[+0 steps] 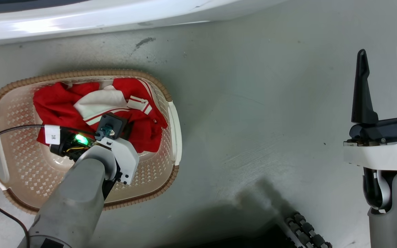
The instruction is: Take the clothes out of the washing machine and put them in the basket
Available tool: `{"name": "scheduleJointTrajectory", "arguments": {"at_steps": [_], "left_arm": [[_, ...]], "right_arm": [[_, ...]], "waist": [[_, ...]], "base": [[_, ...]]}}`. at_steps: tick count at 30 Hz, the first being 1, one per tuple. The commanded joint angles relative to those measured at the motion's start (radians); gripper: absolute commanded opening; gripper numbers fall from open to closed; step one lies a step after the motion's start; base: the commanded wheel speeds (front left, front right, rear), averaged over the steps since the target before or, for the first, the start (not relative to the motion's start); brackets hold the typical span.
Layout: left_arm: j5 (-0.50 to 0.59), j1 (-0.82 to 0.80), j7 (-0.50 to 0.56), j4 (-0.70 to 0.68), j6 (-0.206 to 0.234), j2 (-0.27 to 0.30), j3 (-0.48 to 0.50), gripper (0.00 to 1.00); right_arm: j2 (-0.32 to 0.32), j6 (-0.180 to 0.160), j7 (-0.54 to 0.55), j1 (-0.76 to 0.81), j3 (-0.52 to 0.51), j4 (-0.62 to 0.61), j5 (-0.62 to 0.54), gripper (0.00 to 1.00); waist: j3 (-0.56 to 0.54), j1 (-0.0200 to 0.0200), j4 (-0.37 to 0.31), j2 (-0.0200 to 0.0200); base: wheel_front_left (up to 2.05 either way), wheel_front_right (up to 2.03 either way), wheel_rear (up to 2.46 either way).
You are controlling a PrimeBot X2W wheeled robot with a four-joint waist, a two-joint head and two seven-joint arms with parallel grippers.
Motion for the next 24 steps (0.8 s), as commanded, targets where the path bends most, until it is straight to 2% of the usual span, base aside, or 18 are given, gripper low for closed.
{"name": "scheduleJointTrajectory", "arguments": {"at_steps": [1, 3, 4, 5, 9, 16, 24], "left_arm": [[0.000, -0.015, -0.002, 0.004, -0.001, -0.001, 0.003, 0.00], [0.004, -0.018, -0.002, 0.009, 0.005, -0.002, 0.006, 0.00], [0.011, -0.020, -0.002, 0.001, 0.008, -0.003, 0.004, 0.84], [0.013, -0.017, -0.002, -0.009, 0.011, -0.005, 0.003, 1.00], [0.023, 0.017, -0.002, -0.056, 0.009, -0.010, 0.008, 1.00], [0.013, 0.111, -0.002, -0.212, 0.005, -0.032, 0.054, 1.00], [0.040, 0.255, -0.002, -0.562, 0.020, -0.017, 0.210, 1.00]], "right_arm": [[0.001, -0.001, -0.002, -0.016, 0.002, -0.004, 0.007, 1.00], [0.001, -0.001, -0.002, -0.018, 0.002, -0.001, 0.006, 1.00], [0.001, -0.001, -0.002, -0.019, 0.002, 0.002, 0.003, 1.00], [0.001, -0.001, -0.002, -0.019, 0.002, 0.003, -0.003, 1.00], [0.001, -0.001, -0.002, -0.020, -0.003, 0.018, -0.018, 1.00], [0.001, -0.001, -0.002, 0.005, -0.027, 0.058, -0.049, 1.00], [0.000, -0.001, -0.002, 0.049, -0.073, 0.088, -0.081, 1.00]], "waist": [[0.004, -0.0002, -0.002, 0.0000], [0.004, -0.0002, 0.000, 0.0000], [0.000, -0.0002, 0.003, 0.0000], [-0.005, -0.0002, 0.006, 0.0000], [-0.047, -0.0002, 0.024, 0.0000], [-0.199, -0.0002, 0.074, 0.0000], [-0.404, -0.0002, 0.148, 0.0000]], "base": [[0.00, 0.00, 0.00], [0.00, 0.00, 0.00], [0.00, 0.00, 0.00], [0.00, 0.00, 0.00], [0.00, 0.00, 0.00], [0.00, 0.00, 0.00], [0.00, 0.00, 0.00]]}}
